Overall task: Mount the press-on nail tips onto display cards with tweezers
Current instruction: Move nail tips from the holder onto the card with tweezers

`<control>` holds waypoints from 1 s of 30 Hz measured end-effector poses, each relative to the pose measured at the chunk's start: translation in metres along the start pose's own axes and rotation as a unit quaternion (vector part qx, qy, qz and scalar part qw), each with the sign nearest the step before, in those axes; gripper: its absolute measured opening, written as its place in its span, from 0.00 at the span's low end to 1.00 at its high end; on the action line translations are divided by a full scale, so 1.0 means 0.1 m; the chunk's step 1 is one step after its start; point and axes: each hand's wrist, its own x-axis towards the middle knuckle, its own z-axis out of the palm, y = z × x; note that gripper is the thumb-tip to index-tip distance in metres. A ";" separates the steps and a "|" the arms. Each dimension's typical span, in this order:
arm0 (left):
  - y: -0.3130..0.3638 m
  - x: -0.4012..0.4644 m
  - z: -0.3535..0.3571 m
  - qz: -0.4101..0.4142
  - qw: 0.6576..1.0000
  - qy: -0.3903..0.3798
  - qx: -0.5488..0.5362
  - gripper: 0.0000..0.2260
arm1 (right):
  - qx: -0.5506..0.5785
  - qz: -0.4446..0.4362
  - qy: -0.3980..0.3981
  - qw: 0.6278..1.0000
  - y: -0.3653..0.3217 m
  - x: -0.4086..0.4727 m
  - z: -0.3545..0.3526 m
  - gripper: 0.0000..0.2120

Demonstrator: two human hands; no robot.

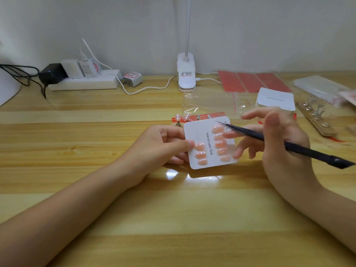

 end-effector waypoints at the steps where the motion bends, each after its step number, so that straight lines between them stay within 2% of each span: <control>1: 0.00 0.00 0.00 0.000 1.000 0.001 0.000 0.04 | -0.012 -0.016 -0.015 1.000 0.00 -0.02 0.00 0.17; 3: 0.00 0.00 0.00 0.000 1.000 0.002 0.000 0.04 | -0.056 -0.067 -0.049 0.995 0.01 -0.05 0.01 0.17; 6: 0.01 0.00 0.01 -0.002 1.000 0.003 0.003 0.04 | -0.183 -0.158 -0.073 0.967 0.06 -0.05 0.04 0.10; 10: 0.00 0.00 0.01 -0.001 1.000 0.003 0.007 0.04 | -0.296 -0.251 -0.086 0.918 0.11 -0.05 0.08 0.14; 18: 0.01 -0.01 -0.01 0.005 1.000 -0.013 -0.003 0.06 | -0.330 -0.291 -0.094 0.893 0.13 -0.05 0.06 0.10; 24: 0.01 -0.02 -0.01 0.012 1.000 -0.022 0.016 0.05 | -0.423 -0.374 -0.136 0.814 0.09 -0.05 0.05 0.08; 30: -0.02 -0.02 -0.03 0.012 0.999 -0.029 0.012 0.05 | -0.441 -0.377 -0.198 0.790 0.07 -0.07 0.05 0.09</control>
